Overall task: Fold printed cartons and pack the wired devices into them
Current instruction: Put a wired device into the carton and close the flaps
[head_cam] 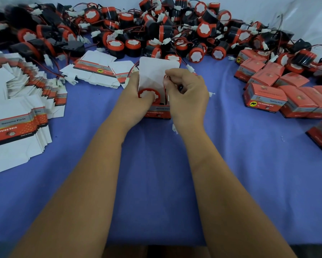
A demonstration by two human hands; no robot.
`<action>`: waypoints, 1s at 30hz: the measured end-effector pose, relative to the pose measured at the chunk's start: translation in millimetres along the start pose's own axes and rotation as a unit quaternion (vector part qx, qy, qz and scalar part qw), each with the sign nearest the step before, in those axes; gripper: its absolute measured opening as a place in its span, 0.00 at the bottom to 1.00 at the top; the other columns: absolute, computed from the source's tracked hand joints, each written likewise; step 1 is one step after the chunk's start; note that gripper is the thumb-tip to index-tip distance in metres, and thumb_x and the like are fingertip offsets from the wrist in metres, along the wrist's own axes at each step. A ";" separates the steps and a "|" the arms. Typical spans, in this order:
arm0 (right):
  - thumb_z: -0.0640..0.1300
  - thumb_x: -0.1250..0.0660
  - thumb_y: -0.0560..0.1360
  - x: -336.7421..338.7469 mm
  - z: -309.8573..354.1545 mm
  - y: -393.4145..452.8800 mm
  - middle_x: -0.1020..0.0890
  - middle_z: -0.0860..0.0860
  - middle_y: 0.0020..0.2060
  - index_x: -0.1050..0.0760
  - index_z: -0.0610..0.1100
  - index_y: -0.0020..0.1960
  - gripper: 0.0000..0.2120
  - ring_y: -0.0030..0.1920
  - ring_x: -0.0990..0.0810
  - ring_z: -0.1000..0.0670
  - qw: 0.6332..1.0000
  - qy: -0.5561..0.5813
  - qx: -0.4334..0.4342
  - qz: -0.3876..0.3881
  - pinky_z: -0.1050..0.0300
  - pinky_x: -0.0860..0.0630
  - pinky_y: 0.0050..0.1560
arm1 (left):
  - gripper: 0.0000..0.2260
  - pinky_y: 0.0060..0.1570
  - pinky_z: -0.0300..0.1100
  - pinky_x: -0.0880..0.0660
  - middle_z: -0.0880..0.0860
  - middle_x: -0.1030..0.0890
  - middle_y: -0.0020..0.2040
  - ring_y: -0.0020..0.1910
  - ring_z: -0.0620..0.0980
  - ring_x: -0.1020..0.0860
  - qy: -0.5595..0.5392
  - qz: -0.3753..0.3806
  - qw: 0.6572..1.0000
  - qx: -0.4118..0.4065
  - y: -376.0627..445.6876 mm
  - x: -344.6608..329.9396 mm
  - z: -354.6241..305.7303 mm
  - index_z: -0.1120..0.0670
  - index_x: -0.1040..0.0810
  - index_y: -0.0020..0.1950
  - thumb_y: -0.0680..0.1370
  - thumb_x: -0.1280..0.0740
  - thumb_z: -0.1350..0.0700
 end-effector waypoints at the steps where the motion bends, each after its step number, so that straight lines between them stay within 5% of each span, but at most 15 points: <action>1: 0.37 0.29 0.74 -0.6 0.5 0.0 0.16 0.50 0.43 0.18 0.47 0.54 0.10 0.51 0.25 0.57 1.000 -0.011 0.011 -0.003 0.74 0.34 0.52 | 0.17 0.45 0.28 0.25 0.41 0.20 0.55 0.53 0.38 0.21 -0.003 0.002 1.000 -0.003 -0.1 -0.8 -0.3 0.47 0.29 0.66 0.79 0.38 0.61; 6: 0.41 0.28 0.72 -5.3 9.1 0.5 0.17 0.51 0.44 0.17 0.48 0.54 0.11 0.52 0.26 0.46 0.980 -0.175 0.091 0.020 0.63 0.37 0.57 | 0.18 0.49 0.31 0.24 0.42 0.20 0.56 0.54 0.38 0.21 -0.019 0.002 1.000 -0.010 -0.6 -2.1 -2.2 0.47 0.29 0.66 0.79 0.38 0.62; 9: 0.38 0.25 0.69 -3.3 18.8 -3.1 0.20 0.46 0.47 0.15 0.41 0.47 0.07 0.50 0.26 0.43 0.966 -0.200 0.163 0.012 0.56 0.30 0.53 | 0.19 0.46 0.28 0.25 0.39 0.21 0.54 0.51 0.34 0.22 -0.025 -0.016 1.000 -0.010 -1.8 -0.2 -3.6 0.45 0.30 0.66 0.79 0.38 0.62; 13: 0.33 0.28 0.71 -10.2 8.8 -3.3 0.25 0.44 0.53 0.16 0.37 0.46 0.05 0.54 0.27 0.48 0.976 -0.154 0.127 0.089 0.68 0.30 0.50 | 0.20 0.43 0.26 0.26 0.38 0.21 0.54 0.52 0.36 0.22 -0.035 -0.033 0.999 -0.001 -2.0 0.5 -4.8 0.44 0.30 0.66 0.78 0.37 0.62; 17: 0.29 0.32 0.72 -14.5 15.5 -7.5 0.21 0.46 0.49 0.16 0.38 0.49 0.10 0.53 0.24 0.50 0.979 -0.109 0.126 0.121 0.65 0.26 0.53 | 0.18 0.43 0.26 0.27 0.36 0.21 0.54 0.51 0.31 0.23 -0.052 -0.040 0.998 0.022 -5.4 -0.1 -5.7 0.41 0.30 0.67 0.79 0.38 0.55; 21: 0.44 0.32 0.75 -14.5 -8.1 -12.5 0.16 0.55 0.47 0.25 0.49 0.61 0.14 0.53 0.20 0.57 0.985 0.023 -0.049 0.162 0.62 0.24 0.57 | 0.15 0.56 0.41 0.22 0.45 0.18 0.60 0.57 0.42 0.20 -0.119 -0.011 0.992 0.042 -6.5 -4.9 -5.3 0.46 0.27 0.69 0.83 0.44 0.48; 23: 0.46 0.37 0.79 -13.1 -22.3 -11.8 0.16 0.54 0.50 0.24 0.49 0.61 0.11 0.55 0.20 0.55 0.978 0.065 -0.119 0.158 0.56 0.23 0.59 | 0.20 0.53 0.42 0.20 0.50 0.16 0.59 0.57 0.47 0.18 -0.206 0.016 0.977 0.054 -7.7 -10.3 -6.0 0.50 0.25 0.69 0.85 0.49 0.44; 25: 0.43 0.40 0.81 -12.9 -21.7 -9.1 0.18 0.59 0.48 0.25 0.48 0.61 0.10 0.55 0.21 0.59 0.981 0.018 -0.105 0.163 0.64 0.24 0.54 | 0.23 0.47 0.38 0.21 0.53 0.15 0.56 0.54 0.48 0.17 -0.217 0.020 0.975 0.043 -6.4 -8.7 -7.4 0.54 0.23 0.67 0.86 0.53 0.46; 27: 0.39 0.38 0.80 -14.6 -20.3 -8.0 0.19 0.63 0.43 0.24 0.47 0.59 0.09 0.51 0.21 0.61 0.984 -0.008 -0.085 0.159 0.73 0.27 0.46 | 0.20 0.41 0.35 0.21 0.51 0.14 0.51 0.50 0.47 0.16 -0.186 0.010 0.982 0.035 -3.8 -2.3 -6.7 0.53 0.20 0.63 0.86 0.50 0.51; 30: 0.34 0.33 0.76 -13.5 -16.3 -10.5 0.19 0.55 0.47 0.26 0.46 0.57 0.13 0.52 0.22 0.58 0.991 0.011 -0.072 0.114 0.69 0.27 0.51 | 0.14 0.37 0.31 0.23 0.44 0.14 0.47 0.45 0.40 0.16 -0.147 0.010 0.988 0.041 -0.6 6.0 -1.9 0.48 0.19 0.59 0.81 0.44 0.55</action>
Point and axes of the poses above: each hand's wrist, its own y-axis towards the middle knuckle, its own x-axis out of the back of the hand, z = x × y, the point moved 9 cm from there along y, towards the middle knuckle
